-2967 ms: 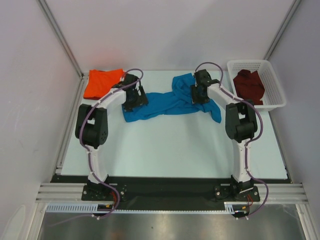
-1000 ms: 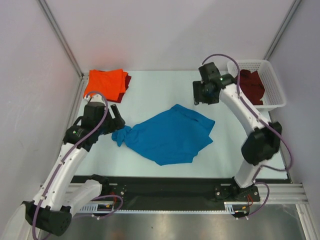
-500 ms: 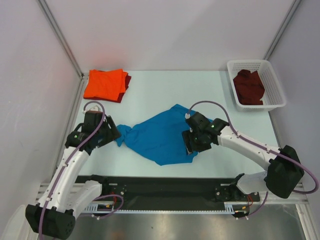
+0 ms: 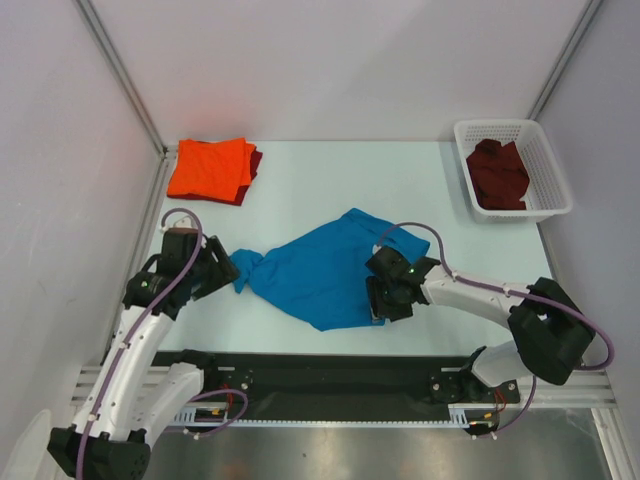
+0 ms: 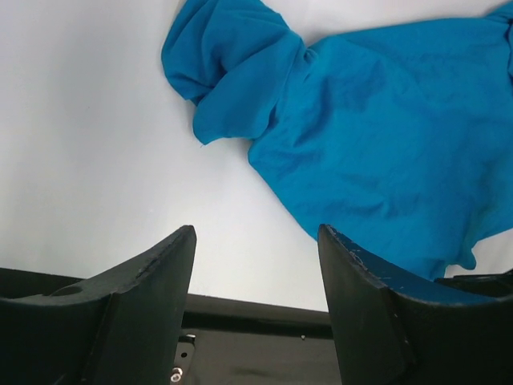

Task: Fold and stack the t-shirts
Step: Flatten the tshirt out

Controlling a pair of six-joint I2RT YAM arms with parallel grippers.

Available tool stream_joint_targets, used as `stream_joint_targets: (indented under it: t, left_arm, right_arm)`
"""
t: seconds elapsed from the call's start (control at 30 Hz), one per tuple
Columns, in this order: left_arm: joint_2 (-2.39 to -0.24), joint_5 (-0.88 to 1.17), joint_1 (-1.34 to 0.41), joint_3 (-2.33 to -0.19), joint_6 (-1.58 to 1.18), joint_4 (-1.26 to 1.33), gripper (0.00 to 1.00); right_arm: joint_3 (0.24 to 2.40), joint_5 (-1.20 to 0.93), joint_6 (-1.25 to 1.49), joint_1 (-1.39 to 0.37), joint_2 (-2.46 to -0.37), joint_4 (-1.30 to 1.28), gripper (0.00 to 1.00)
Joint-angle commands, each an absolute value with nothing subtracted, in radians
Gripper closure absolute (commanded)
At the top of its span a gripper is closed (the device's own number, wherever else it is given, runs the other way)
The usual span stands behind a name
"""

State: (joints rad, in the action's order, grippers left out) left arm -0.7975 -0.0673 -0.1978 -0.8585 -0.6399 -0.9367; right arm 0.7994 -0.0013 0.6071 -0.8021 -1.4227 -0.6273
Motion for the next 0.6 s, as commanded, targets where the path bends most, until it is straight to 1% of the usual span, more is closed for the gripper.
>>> stream_joint_targets:
  t: [0.0,0.1,0.17,0.2,0.27,0.3,0.37,0.4,0.43,0.47,0.53,0.57]
  left_arm:
    - [-0.766,-0.08,-0.187,-0.902,-0.65,-0.963,0.32]
    - [-0.764,-0.086,-0.186,-0.907,-0.65,-0.98,0.31]
    - [-0.758,-0.094,-0.187,-0.91,-0.653,-0.989,0.31]
    - [-0.756,-0.097,-0.187,-0.913,-0.653,-0.991,0.31]
    - [-0.753,-0.103,-0.187,-0.914,-0.652,-0.994,0.31]
    - [-0.75,-0.103,-0.187,-0.917,-0.65,-0.996,0.31]
    - [-0.75,-0.11,-0.187,-0.923,-0.644,-0.999,0.31]
    - [-0.75,-0.112,-0.187,-0.926,-0.643,-1.0,0.31]
    - [-0.75,-0.117,-0.187,-0.93,-0.637,-1.002,0.31]
    - [-0.753,-0.124,-0.187,-0.939,-0.632,-1.003,0.31]
    - [-0.755,-0.132,-0.187,-0.946,-0.621,-1.009,0.32]
    - [-0.756,-0.129,-0.187,-0.946,-0.617,-1.008,0.35]
  right_arm:
    - [0.77,0.063,0.69,-0.824,-1.413,-0.528,0.48]
    - [0.767,0.097,0.739,-0.83,-1.468,-0.523,0.5]
    - [0.772,0.139,0.764,-0.845,-1.488,-0.531,0.59]
    - [0.77,0.15,0.782,-0.848,-1.5,-0.528,0.66]
    - [0.764,0.182,0.791,-0.853,-1.499,-0.534,0.71]
    - [0.761,0.19,0.793,-0.854,-1.485,-0.538,0.83]
    - [0.77,0.218,0.784,-0.851,-1.457,-0.555,0.96]
    - [0.79,0.224,0.775,-0.847,-1.441,-0.602,1.0]
    - [0.816,0.235,0.753,-0.841,-1.399,-0.642,1.0]
    - [0.878,0.239,0.735,-0.809,-1.375,-0.679,1.0]
    - [0.939,0.209,0.653,-0.74,-1.3,-0.764,1.0]
    - [1.003,0.127,0.612,-0.7,-1.289,-0.778,1.0]
